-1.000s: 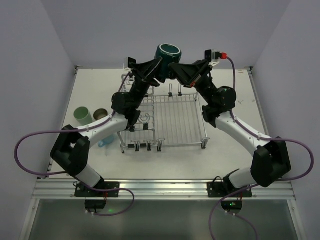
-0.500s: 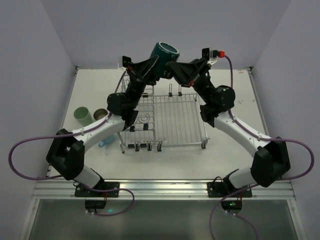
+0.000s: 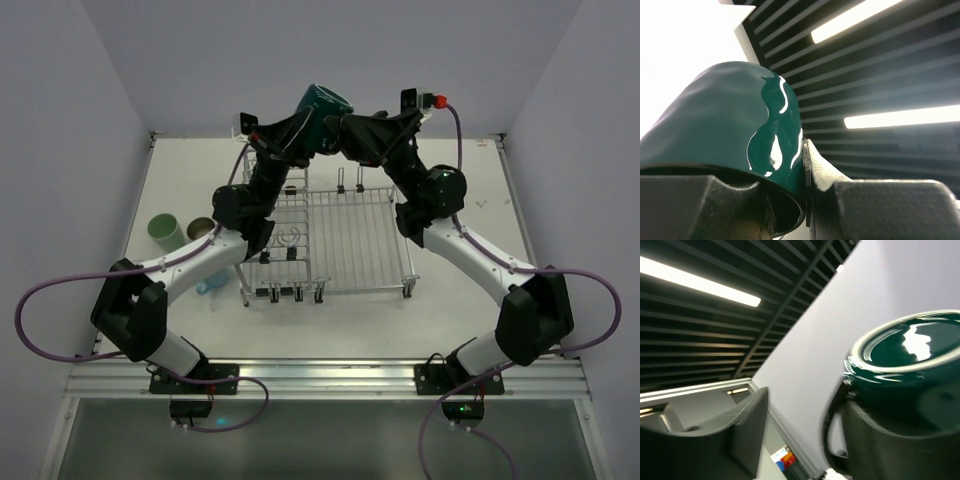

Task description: Unload the cups from the dish rack

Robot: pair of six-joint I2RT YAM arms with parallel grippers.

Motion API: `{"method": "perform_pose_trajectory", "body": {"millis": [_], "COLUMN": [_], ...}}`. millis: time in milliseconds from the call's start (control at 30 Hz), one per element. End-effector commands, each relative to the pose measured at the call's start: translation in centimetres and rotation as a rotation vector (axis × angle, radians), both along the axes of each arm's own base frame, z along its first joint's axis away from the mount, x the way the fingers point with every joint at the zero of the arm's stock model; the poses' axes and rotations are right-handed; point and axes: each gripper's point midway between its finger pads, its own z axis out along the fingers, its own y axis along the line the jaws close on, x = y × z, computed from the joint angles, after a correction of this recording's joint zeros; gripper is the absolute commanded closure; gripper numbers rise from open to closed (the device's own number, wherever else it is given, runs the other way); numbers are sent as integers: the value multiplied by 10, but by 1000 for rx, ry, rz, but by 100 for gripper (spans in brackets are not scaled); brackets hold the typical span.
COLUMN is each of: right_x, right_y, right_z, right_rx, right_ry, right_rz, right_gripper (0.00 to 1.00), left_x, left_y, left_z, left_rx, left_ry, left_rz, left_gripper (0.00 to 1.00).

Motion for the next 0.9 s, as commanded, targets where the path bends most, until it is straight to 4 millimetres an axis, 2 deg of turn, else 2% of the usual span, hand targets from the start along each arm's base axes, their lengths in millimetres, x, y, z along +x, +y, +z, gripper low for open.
{"method": "perform_pose_trajectory", "body": {"millis": [0, 33, 67, 100, 133, 333, 567, 667, 700, 767, 800, 867], "right_x": [-79, -78, -78, -77, -79, -77, -77, -82, -84, -91, -95, -98], "right_y": [-60, -59, -58, -57, -57, -52, -44, -35, -28, -22, -20, -12], "right_z": [63, 62, 61, 60, 61, 55, 37, 28, 20, 17, 15, -1], "right_rx": [293, 289, 285, 283, 280, 250, 142, 50, -20, -73, -99, -198], "right_ry": [-392, -392, -389, -384, -391, -387, -446, -523, -563, -624, -649, -689], "right_rz": [-26, -22, -18, -11, -3, 8, -10, 3, 30, 61, 70, 87], "right_gripper": [35, 27, 13, 4, 1, 1, 1, 1, 1, 1, 1, 1], "left_x": [-126, -126, -127, -128, -129, -128, -133, -131, -120, -124, -119, -120], "left_y": [89, 89, 90, 89, 90, 91, 94, 93, 86, 88, 85, 86], "left_z": [60, 59, 60, 60, 61, 62, 69, 67, 62, 64, 62, 65], "left_rx": [-350, -348, -347, -342, -342, -341, -345, -318, -281, -263, -245, -230], "left_ry": [-507, -507, -506, -508, -515, -521, -519, -460, -394, -373, -342, -334], "left_rz": [-10, -9, -9, -8, -6, -11, -33, -62, -68, -73, -72, -73], "left_gripper": [100, 100, 100, 100, 100, 100, 100, 100, 100, 100, 100, 100]}}
